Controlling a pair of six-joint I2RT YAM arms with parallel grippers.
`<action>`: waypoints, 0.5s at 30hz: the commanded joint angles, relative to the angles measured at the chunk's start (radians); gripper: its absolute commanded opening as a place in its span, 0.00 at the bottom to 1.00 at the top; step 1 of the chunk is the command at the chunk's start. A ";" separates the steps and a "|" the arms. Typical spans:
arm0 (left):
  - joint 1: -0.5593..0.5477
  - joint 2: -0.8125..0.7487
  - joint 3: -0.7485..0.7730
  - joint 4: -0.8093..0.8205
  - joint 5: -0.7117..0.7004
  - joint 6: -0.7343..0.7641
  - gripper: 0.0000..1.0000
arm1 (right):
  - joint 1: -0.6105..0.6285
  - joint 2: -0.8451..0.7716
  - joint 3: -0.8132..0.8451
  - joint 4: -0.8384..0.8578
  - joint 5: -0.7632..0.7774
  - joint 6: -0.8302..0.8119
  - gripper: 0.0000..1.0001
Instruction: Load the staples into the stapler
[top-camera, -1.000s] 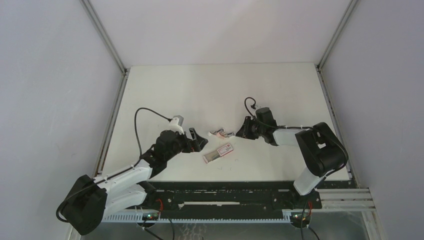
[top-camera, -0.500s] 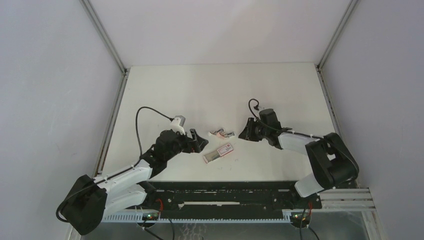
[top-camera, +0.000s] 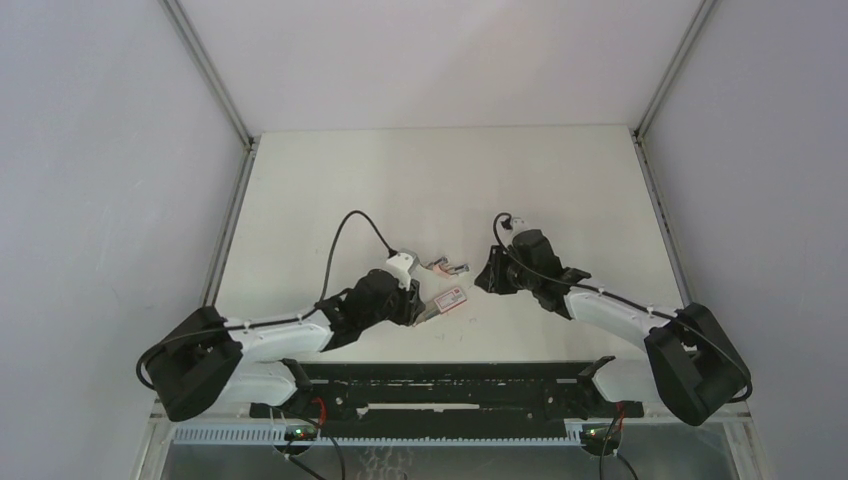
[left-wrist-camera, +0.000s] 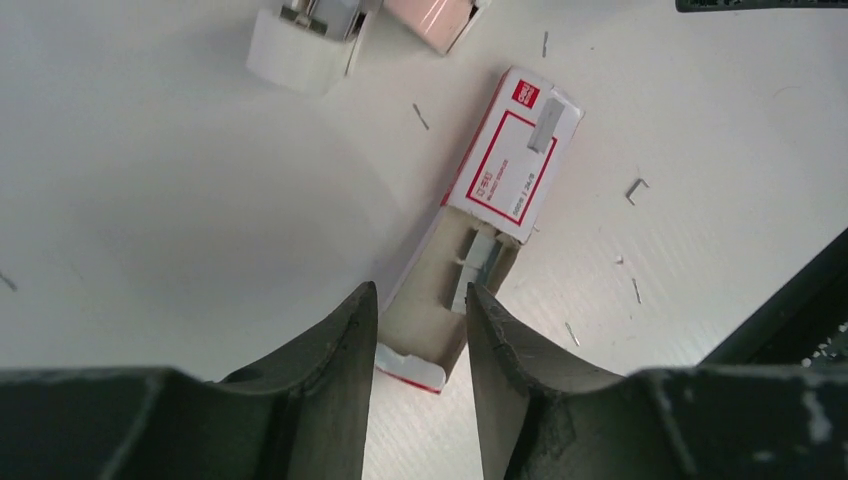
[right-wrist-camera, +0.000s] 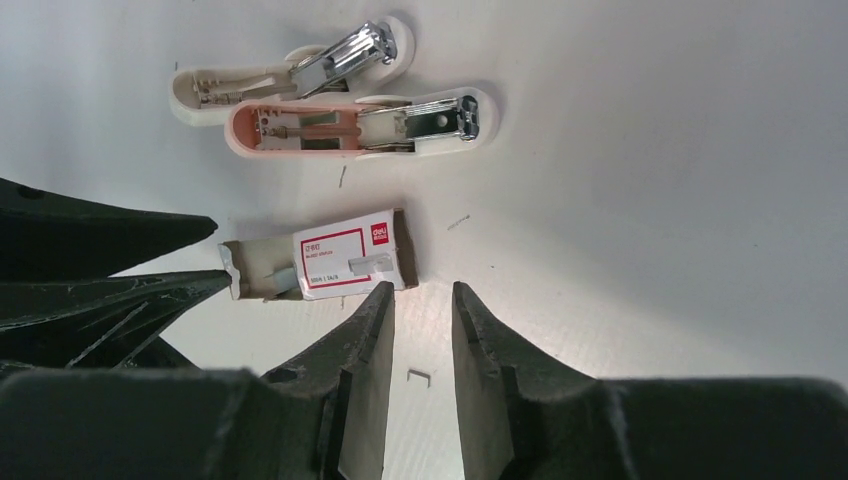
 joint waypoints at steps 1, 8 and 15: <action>-0.030 0.045 0.096 0.018 -0.058 0.069 0.41 | 0.003 -0.046 -0.005 0.009 0.037 0.012 0.27; -0.070 0.081 0.115 0.021 -0.050 0.095 0.35 | -0.001 -0.054 -0.020 0.007 0.042 0.013 0.27; -0.107 0.117 0.134 -0.003 -0.083 0.108 0.34 | -0.005 -0.057 -0.033 0.022 0.030 0.022 0.27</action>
